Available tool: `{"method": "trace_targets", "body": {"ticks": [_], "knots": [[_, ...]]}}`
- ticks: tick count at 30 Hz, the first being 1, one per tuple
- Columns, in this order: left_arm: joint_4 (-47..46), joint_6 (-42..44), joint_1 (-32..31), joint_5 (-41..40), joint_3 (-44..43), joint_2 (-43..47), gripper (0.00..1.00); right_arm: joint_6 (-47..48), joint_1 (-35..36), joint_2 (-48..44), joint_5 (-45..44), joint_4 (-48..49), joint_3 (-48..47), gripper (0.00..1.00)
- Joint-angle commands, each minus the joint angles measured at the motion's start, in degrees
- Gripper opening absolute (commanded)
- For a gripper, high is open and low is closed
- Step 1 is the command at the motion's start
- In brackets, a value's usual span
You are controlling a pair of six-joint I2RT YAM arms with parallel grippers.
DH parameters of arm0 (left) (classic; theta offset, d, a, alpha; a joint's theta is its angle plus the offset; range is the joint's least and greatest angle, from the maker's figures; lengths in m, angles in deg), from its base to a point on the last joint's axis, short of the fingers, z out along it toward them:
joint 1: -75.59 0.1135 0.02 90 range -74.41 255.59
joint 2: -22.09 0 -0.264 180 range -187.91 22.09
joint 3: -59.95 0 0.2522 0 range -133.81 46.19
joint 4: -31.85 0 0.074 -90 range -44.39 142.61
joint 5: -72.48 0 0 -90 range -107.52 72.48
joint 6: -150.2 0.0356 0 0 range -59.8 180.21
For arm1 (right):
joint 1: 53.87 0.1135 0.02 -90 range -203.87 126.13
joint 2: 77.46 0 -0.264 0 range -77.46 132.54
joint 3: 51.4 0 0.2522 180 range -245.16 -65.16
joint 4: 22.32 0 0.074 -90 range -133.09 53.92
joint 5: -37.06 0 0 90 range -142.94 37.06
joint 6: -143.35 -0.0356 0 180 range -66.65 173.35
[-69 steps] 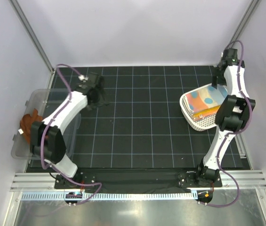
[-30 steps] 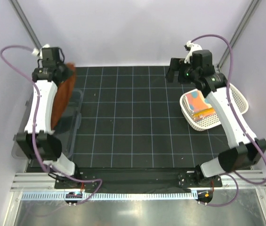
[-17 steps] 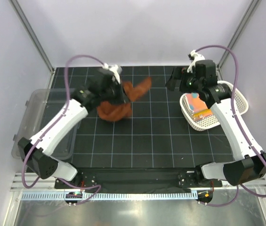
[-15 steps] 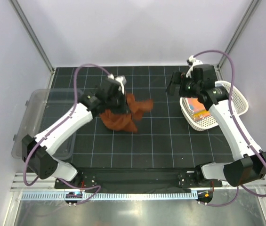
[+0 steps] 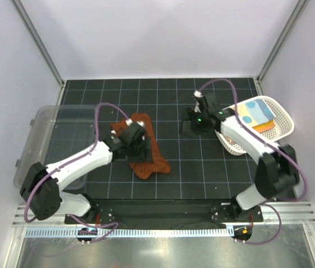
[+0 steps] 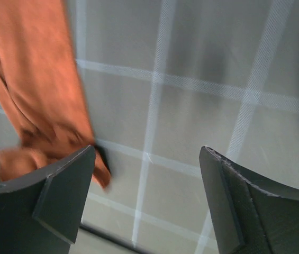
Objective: Fold and stack the towels
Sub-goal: Move the towel to the center of the board, then flatten out the crumpled towel
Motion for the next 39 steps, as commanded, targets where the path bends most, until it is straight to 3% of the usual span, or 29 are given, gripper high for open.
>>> {"method": "trace_targets", "body": {"ticks": [1, 4, 8, 17, 25, 29, 36, 39], "knots": [[5.04, 2.12, 10.27, -8.27, -8.72, 0.18, 0.61, 0.25, 4.21, 9.31, -0.54, 10.51, -10.22, 0.85], [9.19, 3.88, 20.73, -11.33, -14.0, -2.11, 0.61, -0.81, 6.94, 20.12, -0.98, 11.3, -20.33, 0.77], [5.34, 2.92, 29.53, -11.8, -14.19, -4.39, 0.6, -0.9, 8.52, 31.91, 0.69, 13.85, -33.49, 0.67], [1.46, 3.09, 34.37, -11.61, -19.97, -20.38, 0.55, 0.33, 8.96, 51.42, 3.77, 15.61, -51.1, 0.56], [-1.36, 2.91, 35.52, -10.82, -23.76, -29.7, 0.54, -3.7, 9.23, 55.57, 5.52, 17.89, -50.85, 0.53], [-1.36, 2.83, 35.78, -12.05, -25.61, -32.51, 0.52, -5.73, 9.23, 56.18, 7.89, 20.88, -49.45, 0.42], [-1.62, 3.09, 36.05, -14.07, -28.07, -36.64, 0.5, -6.79, 9.31, 56.36, 9.21, 22.82, -48.3, 0.4], [-1.53, 2.74, 36.14, -14.16, -28.86, -38.05, 0.47, -6.87, 9.31, 56.62, 9.3, 23.43, -48.3, 0.35]]}}
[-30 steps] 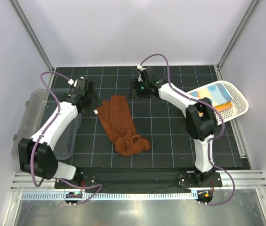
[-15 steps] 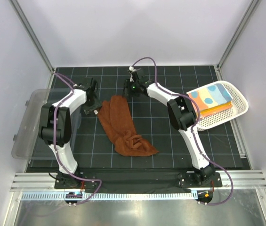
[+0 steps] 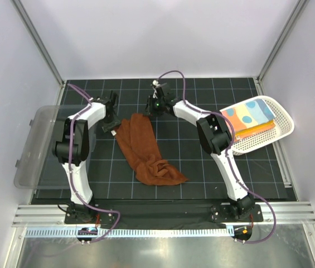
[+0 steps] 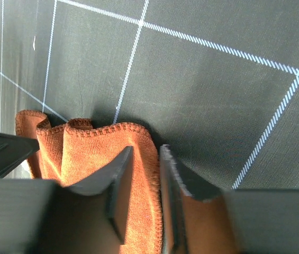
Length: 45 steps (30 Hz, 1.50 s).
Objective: Fold and stack the towels
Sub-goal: Flatten out the crumpled towel
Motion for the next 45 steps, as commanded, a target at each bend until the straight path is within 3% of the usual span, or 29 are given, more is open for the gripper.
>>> {"method": "trace_targets", "body": {"ticks": [1, 3, 5, 6, 7, 8, 11, 14, 19, 24, 29, 31, 32, 35, 38, 43, 45], "knots": [[-1.27, 0.51, 0.53, -2.01, -2.52, -1.67, 0.46, -0.86, 0.24, 0.34, 0.93, 3.15, 0.26, 0.31], [-1.18, 1.12, 0.53, -1.75, -3.23, -2.8, 0.42, -0.52, 0.16, 0.08, 0.76, 3.41, 0.53, 0.25], [0.39, 2.52, 0.62, -0.78, -5.42, -3.77, 0.31, 0.36, 0.16, -1.14, -0.12, 3.41, 1.32, 0.11], [1.1, 2.88, 0.53, -0.17, -6.3, -4.13, 0.24, 1.41, 0.07, -1.76, -0.82, 3.5, 1.84, 0.06], [1.63, 3.49, 0.62, 0.53, -7.0, -4.13, 0.07, 2.12, -0.11, -2.81, -1.35, 3.67, 3.59, 0.01], [2.76, 3.76, 0.44, 1.93, -8.05, -3.7, 0.02, 2.73, -0.37, -5.08, -2.57, 3.68, 4.56, 0.01], [2.69, 4.81, 0.09, 4.84, -7.63, 0.87, 0.0, 5.72, -1.16, -10.27, -6.88, 1.49, 8.95, 0.01], [2.51, 7.09, -1.14, 10.98, -6.92, 8.15, 0.0, 9.06, -1.25, -21.86, -10.48, -0.63, 17.03, 0.01], [-0.56, 10.88, -2.9, 28.26, 0.01, 23.53, 0.0, 11.61, -1.16, -48.84, -16.2, -5.62, 35.2, 0.01], [-1.62, 9.39, -3.86, 39.64, 7.4, 42.16, 0.0, 13.9, -1.16, -72.04, -22.17, -14.85, 44.64, 0.01], [-5.65, 2.45, -9.38, 47.81, 12.32, 55.88, 0.0, 12.68, -1.16, -94.73, -15.26, -22.51, 47.55, 0.01], [-6.8, 0.26, -13.42, 46.52, 12.07, 60.18, 0.0, 10.67, -1.08, -100.97, -10.0, -19.55, 49.82, 0.01], [-7.85, -1.23, -18.4, 43.03, 10.5, 60.99, 0.0, 9.87, -1.08, -106.04, -9.36, -17.87, 50.79, 0.01], [-7.69, -1.95, -23.98, 37.91, 5.15, 60.3, 0.0, 7.31, -1.16, -109.16, -11.7, -13.03, 51.77, 0.01], [-2.95, 0.67, -24.52, 33.78, -0.05, 54.77, 0.0, 8.01, -1.16, -106.54, -16.0, -9.25, 49.32, 0.01], [8.91, 11.31, -22.08, 14.47, -17.09, 43.09, 0.0, 13.19, -1.08, -90.47, -29.11, -3.46, 39.48, 0.01], [9.71, 12.02, -18.56, 14.16, -21.49, 36.85, 0.0, 16.79, -1.08, -84.67, -30.35, -1.61, 35.88, 0.01]]}}
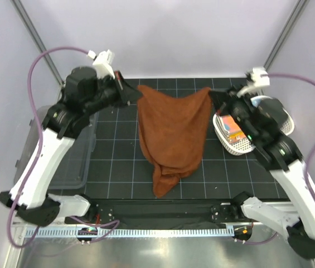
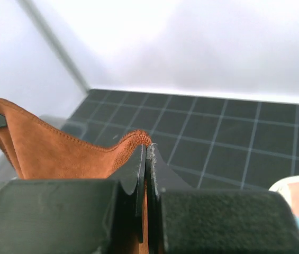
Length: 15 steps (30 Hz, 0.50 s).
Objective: Fold and stack the towels
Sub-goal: Flatten out the crumpled towel
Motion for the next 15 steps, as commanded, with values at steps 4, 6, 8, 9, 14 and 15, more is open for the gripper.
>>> {"method": "trace_targets", "body": {"ticks": [4, 6, 8, 9, 14, 15], "knots": [[6.22, 5.31, 11.41, -4.5, -15.71, -12.53, 0.0, 8.12, -0.01, 18.64, -5.08, 4.43, -19.6, 0.01], [6.4, 6.63, 11.86, -2.99, -17.05, -11.84, 0.0, 8.82, -0.01, 19.46, 0.61, 0.99, -24.18, 0.01], [5.7, 8.21, 11.77, 2.53, -15.39, -9.65, 0.0, 10.57, -0.01, 16.84, 9.39, 0.19, -23.59, 0.01], [5.26, 8.48, 11.77, 4.56, -14.08, -6.33, 0.0, 13.45, -0.01, 15.17, 15.19, -0.42, -20.89, 0.01], [-3.33, 4.98, 11.25, 18.54, 3.2, 8.44, 0.0, 9.46, 0.26, 0.43, 33.66, -2.62, -11.56, 0.01], [-4.31, 3.66, 10.9, 20.81, 5.17, 10.82, 0.0, 7.53, 0.17, -2.31, 35.7, -1.06, -7.89, 0.01]]}}
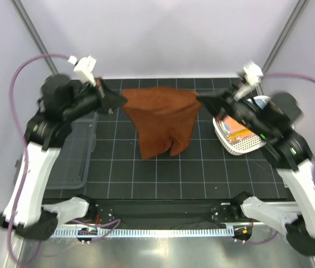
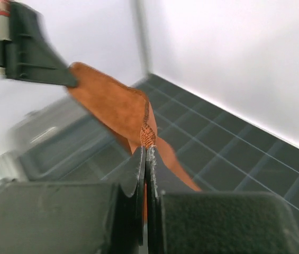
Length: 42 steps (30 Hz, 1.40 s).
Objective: Fold and stack the towels
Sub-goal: Flatten out the crumpled towel
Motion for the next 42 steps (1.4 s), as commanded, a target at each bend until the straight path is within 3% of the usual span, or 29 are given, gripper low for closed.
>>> {"method": "trace_targets", "body": {"ticks": [1, 4, 8, 14, 18, 22, 23, 27, 32, 35, 36, 37, 42], "knots": [[-7.18, -3.3, -0.8, 11.98, 6.34, 13.72, 0.0, -7.11, 0.17, -11.72, 15.7, 3.04, 5.82, 0.01], [-14.64, -11.03, -0.89, 16.2, 13.28, 21.13, 0.0, -14.6, 0.17, -20.34, 17.03, 5.33, 11.11, 0.01], [-18.26, -17.89, -0.89, 18.14, 14.88, 23.35, 0.0, -22.08, 0.08, -26.16, 16.06, 11.29, 12.96, 0.01], [-16.34, -17.9, -0.98, 12.35, 6.02, 19.76, 0.0, -20.62, -0.53, -19.67, 2.99, 13.07, 0.5, 0.01], [-12.11, -14.74, -0.89, 8.22, -0.06, 10.12, 0.0, -13.34, -0.53, -12.2, -4.32, 9.56, -7.77, 0.01], [-11.59, -9.92, -0.8, 0.41, 0.55, 3.78, 0.0, -9.2, -0.53, -6.48, -10.46, 12.27, -2.0, 0.01], [-9.84, -6.77, -0.89, -4.48, 0.03, 2.02, 0.0, -8.05, -0.53, -3.86, -13.44, 12.97, -0.41, 0.01], [-9.29, -1.22, 3.31, -8.39, -1.64, -9.31, 0.0, -3.56, -1.66, 6.4, -18.66, 20.77, 7.14, 0.01], [-17.63, 0.56, 10.7, -8.84, -1.64, -24.67, 0.0, -9.35, -9.75, 25.05, -9.09, 34.84, 9.18, 0.01], [-23.44, -0.67, 14.57, -4.29, -6.9, -37.14, 0.0, -9.8, -12.57, 41.03, -4.61, 41.8, 3.14, 0.01], [-24.75, -0.85, 15.1, -2.62, -8.92, -41.03, 0.0, -10.76, -13.1, 44.99, -1.2, 42.07, -3.15, 0.01], [-25.99, -1.63, 15.54, 1.14, -14.51, -44.46, 0.0, -11.2, -14.14, 52.78, 0.4, 42.51, -6.34, 0.01], [-25.91, -6.99, 17.92, 12.76, -36.85, -68.08, 0.0, -11.73, -15.91, 69.53, 4.37, 41.38, -25.75, 0.01]]}}
